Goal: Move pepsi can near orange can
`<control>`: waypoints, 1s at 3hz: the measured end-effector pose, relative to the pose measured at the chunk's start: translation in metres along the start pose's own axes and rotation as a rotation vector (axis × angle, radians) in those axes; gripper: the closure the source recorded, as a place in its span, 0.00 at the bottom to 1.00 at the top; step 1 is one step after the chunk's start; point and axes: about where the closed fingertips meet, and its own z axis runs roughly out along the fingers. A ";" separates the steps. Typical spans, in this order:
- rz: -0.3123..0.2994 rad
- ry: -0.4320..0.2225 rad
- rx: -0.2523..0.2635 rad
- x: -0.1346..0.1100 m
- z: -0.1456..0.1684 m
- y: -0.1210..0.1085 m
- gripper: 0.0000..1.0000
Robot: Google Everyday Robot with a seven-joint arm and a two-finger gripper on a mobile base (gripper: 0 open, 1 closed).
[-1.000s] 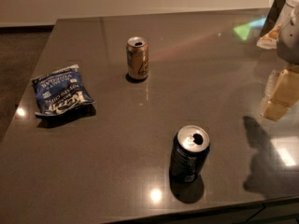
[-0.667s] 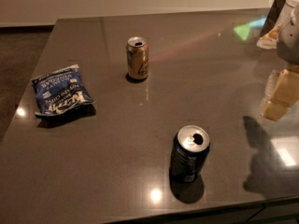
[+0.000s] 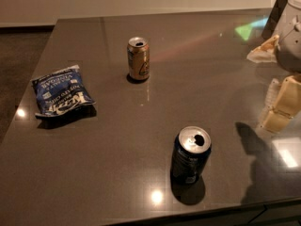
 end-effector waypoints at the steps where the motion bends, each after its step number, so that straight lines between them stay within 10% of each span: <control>1: -0.032 -0.099 -0.050 -0.005 0.009 0.024 0.00; 3: -0.133 -0.247 -0.081 -0.015 0.044 0.069 0.00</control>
Offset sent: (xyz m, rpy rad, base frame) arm -0.0712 0.0428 -0.0553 0.2656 0.0119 0.2305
